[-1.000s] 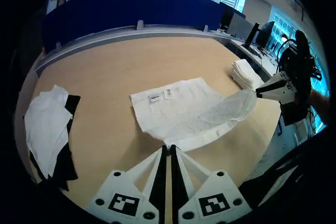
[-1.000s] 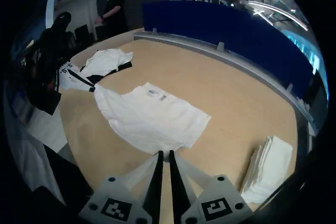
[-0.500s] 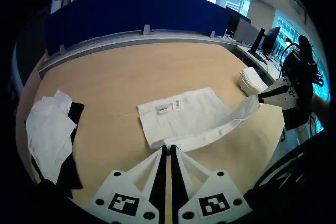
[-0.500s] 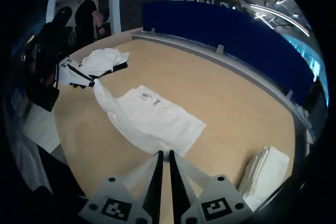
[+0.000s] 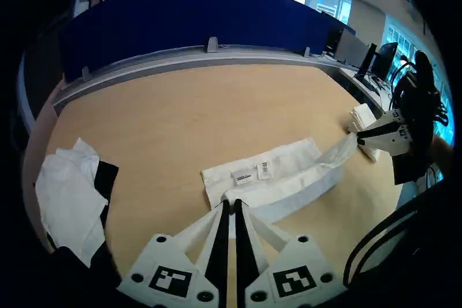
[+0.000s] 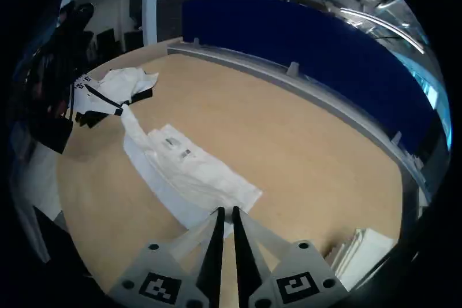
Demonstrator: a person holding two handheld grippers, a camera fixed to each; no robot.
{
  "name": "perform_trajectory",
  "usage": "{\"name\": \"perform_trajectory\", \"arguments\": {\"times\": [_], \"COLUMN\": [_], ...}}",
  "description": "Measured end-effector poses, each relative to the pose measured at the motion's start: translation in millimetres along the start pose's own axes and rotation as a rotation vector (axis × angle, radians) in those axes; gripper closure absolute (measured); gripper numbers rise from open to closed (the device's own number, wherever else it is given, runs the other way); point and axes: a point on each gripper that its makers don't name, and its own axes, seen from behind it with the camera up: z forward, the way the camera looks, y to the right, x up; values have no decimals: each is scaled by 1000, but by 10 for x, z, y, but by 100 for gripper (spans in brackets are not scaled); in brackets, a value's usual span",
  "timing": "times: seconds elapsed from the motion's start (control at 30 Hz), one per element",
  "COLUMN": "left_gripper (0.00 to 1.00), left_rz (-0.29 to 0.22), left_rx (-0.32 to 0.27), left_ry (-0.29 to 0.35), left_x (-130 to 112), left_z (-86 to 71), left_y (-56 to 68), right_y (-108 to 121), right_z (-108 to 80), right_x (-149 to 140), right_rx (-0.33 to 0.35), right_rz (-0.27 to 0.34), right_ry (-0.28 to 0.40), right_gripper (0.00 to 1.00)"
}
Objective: Fold towel
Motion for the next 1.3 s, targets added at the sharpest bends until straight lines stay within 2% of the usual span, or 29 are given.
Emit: {"name": "perform_trajectory", "arguments": {"times": [0.33, 0.8, 1.0, 1.2, 1.3], "left_gripper": [93, 93, 87, 67, 59], "left_rz": [-18, -29, -33, -17, -17], "left_rx": [13, 44, 57, 79, 84], "left_ry": [-30, -51, -43, -40, -39], "left_x": [-20, -176, -149, -121, -114], "left_z": [386, 698, 754, 749, 722], "left_y": [-111, -223, -266, -343, -364], "right_y": [86, 170, 231, 289, 340], "right_z": [336, 708, 769, 789, 769], "right_x": [-73, -204, -230, -222, -199], "right_rx": [3, -20, -57, -91, -111], "right_rz": [34, 106, 108, 109, 117], "right_ry": [-36, -58, -59, -53, -44], "right_gripper": [90, 90, 87, 75, 54]}}
